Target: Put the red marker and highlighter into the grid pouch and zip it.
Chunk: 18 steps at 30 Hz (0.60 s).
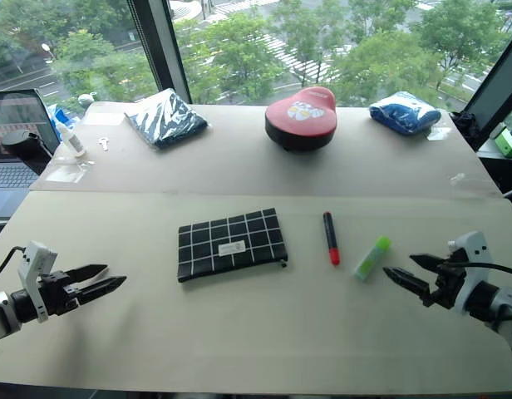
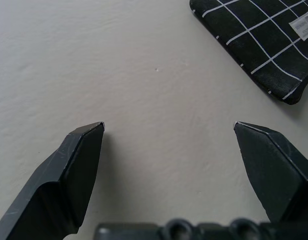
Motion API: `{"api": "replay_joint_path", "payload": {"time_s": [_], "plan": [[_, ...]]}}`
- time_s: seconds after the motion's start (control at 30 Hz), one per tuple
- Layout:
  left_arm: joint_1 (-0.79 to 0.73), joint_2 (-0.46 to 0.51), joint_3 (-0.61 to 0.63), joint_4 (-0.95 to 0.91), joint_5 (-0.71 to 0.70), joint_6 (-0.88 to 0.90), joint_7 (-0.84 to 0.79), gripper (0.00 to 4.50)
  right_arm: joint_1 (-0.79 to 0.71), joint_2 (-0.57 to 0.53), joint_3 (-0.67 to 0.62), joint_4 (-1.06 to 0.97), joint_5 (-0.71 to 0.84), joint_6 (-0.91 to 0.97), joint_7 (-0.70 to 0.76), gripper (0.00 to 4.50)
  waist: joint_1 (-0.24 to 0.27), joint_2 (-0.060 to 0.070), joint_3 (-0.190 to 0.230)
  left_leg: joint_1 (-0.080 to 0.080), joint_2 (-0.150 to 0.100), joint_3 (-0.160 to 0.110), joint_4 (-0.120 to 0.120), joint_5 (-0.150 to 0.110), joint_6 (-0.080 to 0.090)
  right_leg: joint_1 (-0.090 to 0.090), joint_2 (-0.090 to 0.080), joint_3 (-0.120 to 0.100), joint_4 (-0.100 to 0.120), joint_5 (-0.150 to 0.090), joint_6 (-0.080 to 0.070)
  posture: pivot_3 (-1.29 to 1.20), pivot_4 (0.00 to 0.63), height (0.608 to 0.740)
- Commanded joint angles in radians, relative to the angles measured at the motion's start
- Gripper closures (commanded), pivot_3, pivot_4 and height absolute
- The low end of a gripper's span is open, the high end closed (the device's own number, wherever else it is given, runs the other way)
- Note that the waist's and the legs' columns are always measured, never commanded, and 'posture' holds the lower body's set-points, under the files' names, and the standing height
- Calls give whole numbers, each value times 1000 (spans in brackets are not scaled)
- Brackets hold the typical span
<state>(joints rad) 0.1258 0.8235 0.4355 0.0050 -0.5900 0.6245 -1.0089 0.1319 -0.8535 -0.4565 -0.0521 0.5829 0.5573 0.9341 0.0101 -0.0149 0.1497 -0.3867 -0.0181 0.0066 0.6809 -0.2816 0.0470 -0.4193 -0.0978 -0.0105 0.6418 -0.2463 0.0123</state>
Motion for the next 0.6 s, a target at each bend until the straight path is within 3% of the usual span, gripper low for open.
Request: {"api": "replay_joint_path", "payload": {"time_s": [0.03,0.17,0.2,0.27,0.4,0.6], "plan": [[-30,10,-16,2,21,-53,-17,0,-10,2,-28,-41,4,-8,-13,18,0,0,0,0,0,0,0,0,0,0,0,0,0,0,0,0,150,740],[-47,23,-108,34,185,-332,-58,0,-48,17,-9,-67,18,12,-43,18,2,0,0,1,0,0,0,0,0,1,1,0,0,0,0,0,150,740],[-55,28,-119,43,215,-396,-64,0,-68,20,-13,-69,31,26,-52,527,2,0,0,1,0,1,0,0,0,1,1,0,0,0,0,0,150,740],[-69,40,-140,66,264,-499,-80,0,-103,27,-21,-82,65,50,-57,855,0,0,0,1,0,2,0,0,0,0,-1,1,0,0,0,0,150,740],[-103,67,-186,109,350,-694,-113,0,-162,38,-12,-174,165,123,-61,2357,-1,0,0,0,1,2,0,0,0,-1,-3,2,0,0,0,0,150,740],[-148,90,-299,153,470,-937,-139,0,-231,150,185,-374,233,190,-119,4343,-3,0,0,0,1,1,0,0,0,-1,-3,2,0,0,0,0,150,740]]}}
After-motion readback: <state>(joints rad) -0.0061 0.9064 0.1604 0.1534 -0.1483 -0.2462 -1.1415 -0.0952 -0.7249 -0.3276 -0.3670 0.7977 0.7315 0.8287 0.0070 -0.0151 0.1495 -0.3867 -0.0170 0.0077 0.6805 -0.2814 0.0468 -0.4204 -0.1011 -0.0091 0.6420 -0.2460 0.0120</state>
